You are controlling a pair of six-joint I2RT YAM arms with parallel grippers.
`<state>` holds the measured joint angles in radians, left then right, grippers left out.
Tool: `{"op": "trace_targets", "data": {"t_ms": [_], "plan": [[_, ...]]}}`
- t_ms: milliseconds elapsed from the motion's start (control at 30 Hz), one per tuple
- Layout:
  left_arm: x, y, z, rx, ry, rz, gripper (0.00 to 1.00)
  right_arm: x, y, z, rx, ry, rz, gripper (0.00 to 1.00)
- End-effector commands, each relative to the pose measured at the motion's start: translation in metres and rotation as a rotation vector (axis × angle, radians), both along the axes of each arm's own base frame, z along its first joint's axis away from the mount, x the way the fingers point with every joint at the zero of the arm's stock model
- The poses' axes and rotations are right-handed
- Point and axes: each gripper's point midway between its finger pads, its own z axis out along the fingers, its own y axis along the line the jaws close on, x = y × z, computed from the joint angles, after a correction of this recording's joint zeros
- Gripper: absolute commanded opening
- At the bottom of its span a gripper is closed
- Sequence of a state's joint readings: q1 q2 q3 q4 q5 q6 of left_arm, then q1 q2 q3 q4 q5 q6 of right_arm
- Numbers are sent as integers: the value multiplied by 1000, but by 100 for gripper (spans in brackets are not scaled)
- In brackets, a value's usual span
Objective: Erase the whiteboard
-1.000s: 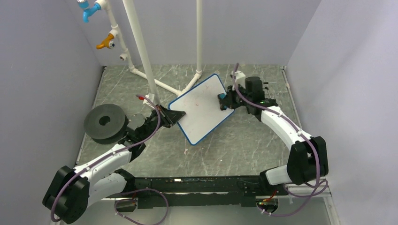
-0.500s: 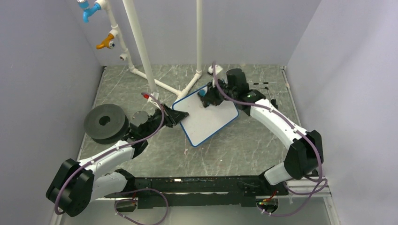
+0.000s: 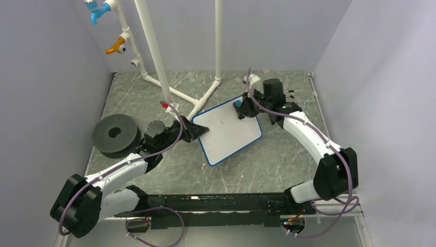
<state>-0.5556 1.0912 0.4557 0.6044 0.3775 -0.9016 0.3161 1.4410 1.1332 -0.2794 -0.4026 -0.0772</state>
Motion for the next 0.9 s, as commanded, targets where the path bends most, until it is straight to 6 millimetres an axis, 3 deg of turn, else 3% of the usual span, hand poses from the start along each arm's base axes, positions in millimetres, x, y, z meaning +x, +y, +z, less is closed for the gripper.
{"op": "trace_targets", "data": {"t_ms": [0, 67, 167, 233, 333, 433, 500, 567, 633, 767, 867], "plan": [[-12, -14, 101, -144, -286, -89, 0, -83, 81, 43, 52, -106, 393, 0], [-11, -16, 101, -148, -279, -91, 0, -94, 97, 54, 55, -110, 436, 0], [-12, -21, 103, -157, -276, -101, 0, -63, 93, 55, 7, -133, 324, 0], [-15, -23, 104, -160, -277, -109, 0, -32, 73, 53, -12, -145, 172, 0], [-17, -21, 104, -162, -278, -110, 0, 0, 36, 45, -4, -121, 6, 0], [-19, -21, 105, -160, -283, -115, 0, 17, -1, 38, -16, -121, -114, 0], [-20, -22, 107, -164, -289, -124, 0, 20, -13, 31, -31, -110, -136, 0], [-20, -23, 109, -172, -296, -132, 0, 14, -10, 24, -37, -92, -99, 0], [-20, -25, 109, -175, -299, -140, 0, -7, 14, 18, -22, -62, 32, 0], [-19, -26, 108, -175, -307, -143, 0, -73, 73, 13, -22, -73, 340, 0], [-18, -25, 107, -158, -313, -137, 0, -110, 96, 15, -9, -71, 495, 0]]}}
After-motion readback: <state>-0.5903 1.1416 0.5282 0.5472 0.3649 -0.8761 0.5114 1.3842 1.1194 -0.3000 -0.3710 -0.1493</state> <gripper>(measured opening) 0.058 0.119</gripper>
